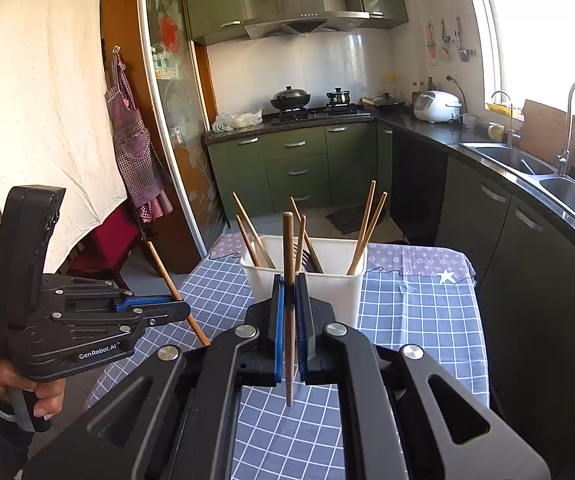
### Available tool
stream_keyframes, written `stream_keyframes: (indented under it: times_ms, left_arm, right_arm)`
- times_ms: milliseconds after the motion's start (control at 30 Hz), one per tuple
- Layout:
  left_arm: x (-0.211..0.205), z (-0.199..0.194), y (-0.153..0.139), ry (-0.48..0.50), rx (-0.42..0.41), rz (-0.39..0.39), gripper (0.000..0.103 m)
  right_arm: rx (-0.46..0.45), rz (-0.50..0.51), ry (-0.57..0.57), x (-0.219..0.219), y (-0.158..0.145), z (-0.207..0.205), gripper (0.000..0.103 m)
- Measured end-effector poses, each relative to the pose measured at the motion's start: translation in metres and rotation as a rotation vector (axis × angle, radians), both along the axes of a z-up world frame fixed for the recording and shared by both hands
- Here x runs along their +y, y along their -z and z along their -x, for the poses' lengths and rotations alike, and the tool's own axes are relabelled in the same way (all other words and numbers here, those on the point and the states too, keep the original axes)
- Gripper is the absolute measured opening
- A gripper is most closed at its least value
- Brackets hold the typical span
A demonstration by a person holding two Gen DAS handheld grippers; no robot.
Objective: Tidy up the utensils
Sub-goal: 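Carry both chopsticks over the white holder and open both grippers to drop them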
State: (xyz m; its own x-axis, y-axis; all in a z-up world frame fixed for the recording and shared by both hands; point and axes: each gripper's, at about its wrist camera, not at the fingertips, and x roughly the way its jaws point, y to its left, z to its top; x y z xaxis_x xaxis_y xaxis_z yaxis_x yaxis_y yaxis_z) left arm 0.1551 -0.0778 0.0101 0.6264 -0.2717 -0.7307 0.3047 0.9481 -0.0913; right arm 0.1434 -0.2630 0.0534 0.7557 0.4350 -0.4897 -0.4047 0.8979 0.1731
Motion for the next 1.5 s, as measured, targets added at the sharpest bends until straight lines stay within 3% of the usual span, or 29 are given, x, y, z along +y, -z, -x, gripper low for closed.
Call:
stream_keyframes:
  times_ms: [333,633,767,967,1233,1500]
  left_arm:
    - [-0.017,-0.007,-0.054,0.050,-0.065,0.005,0.006]
    - [-0.031,-0.015,-0.129,0.047,-0.212,0.024,0.006]
    - [-0.035,-0.031,-0.146,0.032,-0.245,0.032,0.006]
    - [-0.039,-0.069,-0.130,-0.020,-0.230,0.012,0.006]
    - [-0.034,-0.103,-0.076,-0.053,-0.143,-0.030,0.006]
    - [-0.034,-0.112,-0.031,-0.051,-0.068,-0.055,0.006]
  right_arm:
    - [-0.075,-0.021,0.007,-0.013,-0.054,-0.007,0.006]
    - [-0.128,-0.046,0.019,-0.027,-0.107,-0.035,0.006]
    - [-0.153,-0.061,0.038,-0.031,-0.126,-0.058,0.006]
    - [-0.123,-0.061,0.057,-0.030,-0.121,-0.106,0.006]
    - [0.023,-0.063,0.039,-0.017,-0.049,-0.156,0.006]
    - [0.089,-0.060,0.025,-0.012,0.000,-0.166,0.008]
